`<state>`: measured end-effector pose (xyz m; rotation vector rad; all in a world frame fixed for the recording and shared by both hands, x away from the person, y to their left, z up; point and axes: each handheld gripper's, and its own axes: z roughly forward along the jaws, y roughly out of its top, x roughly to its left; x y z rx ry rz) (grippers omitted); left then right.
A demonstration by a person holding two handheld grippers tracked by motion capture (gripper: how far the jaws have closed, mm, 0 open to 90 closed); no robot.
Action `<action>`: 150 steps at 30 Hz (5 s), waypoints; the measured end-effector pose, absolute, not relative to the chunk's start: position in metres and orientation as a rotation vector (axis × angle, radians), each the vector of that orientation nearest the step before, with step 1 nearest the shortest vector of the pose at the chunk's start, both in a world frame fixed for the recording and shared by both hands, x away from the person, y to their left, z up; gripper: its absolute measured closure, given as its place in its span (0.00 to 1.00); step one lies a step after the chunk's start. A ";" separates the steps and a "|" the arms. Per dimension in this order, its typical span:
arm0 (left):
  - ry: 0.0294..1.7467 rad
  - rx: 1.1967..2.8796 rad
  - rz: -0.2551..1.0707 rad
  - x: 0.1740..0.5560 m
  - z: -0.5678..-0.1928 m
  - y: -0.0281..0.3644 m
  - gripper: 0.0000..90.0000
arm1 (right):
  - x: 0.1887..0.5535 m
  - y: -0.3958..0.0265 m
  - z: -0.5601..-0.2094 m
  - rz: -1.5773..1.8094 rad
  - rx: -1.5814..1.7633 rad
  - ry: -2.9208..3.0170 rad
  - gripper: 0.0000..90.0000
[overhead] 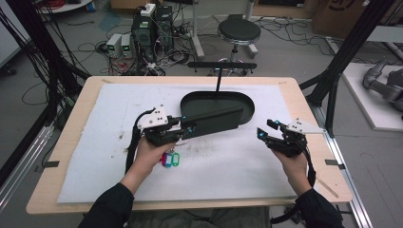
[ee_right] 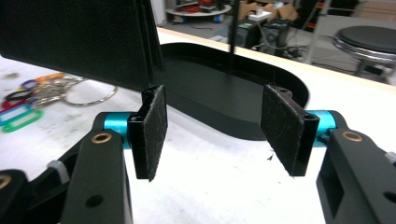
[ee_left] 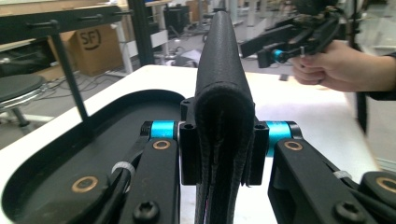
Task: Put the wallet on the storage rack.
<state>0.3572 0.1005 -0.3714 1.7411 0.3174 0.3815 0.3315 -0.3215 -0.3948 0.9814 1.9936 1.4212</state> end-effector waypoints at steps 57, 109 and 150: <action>0.586 1.755 0.476 0.461 -0.402 0.033 0.82 | 0.338 -0.324 -0.402 1.339 1.040 1.980 0.48; 0.690 1.902 0.579 0.476 -0.426 0.028 0.51 | 0.336 -0.322 -0.402 1.337 1.022 1.987 0.48; 0.717 1.877 0.720 0.365 -0.379 0.121 0.31 | 0.337 -0.326 -0.401 1.336 1.046 1.953 0.47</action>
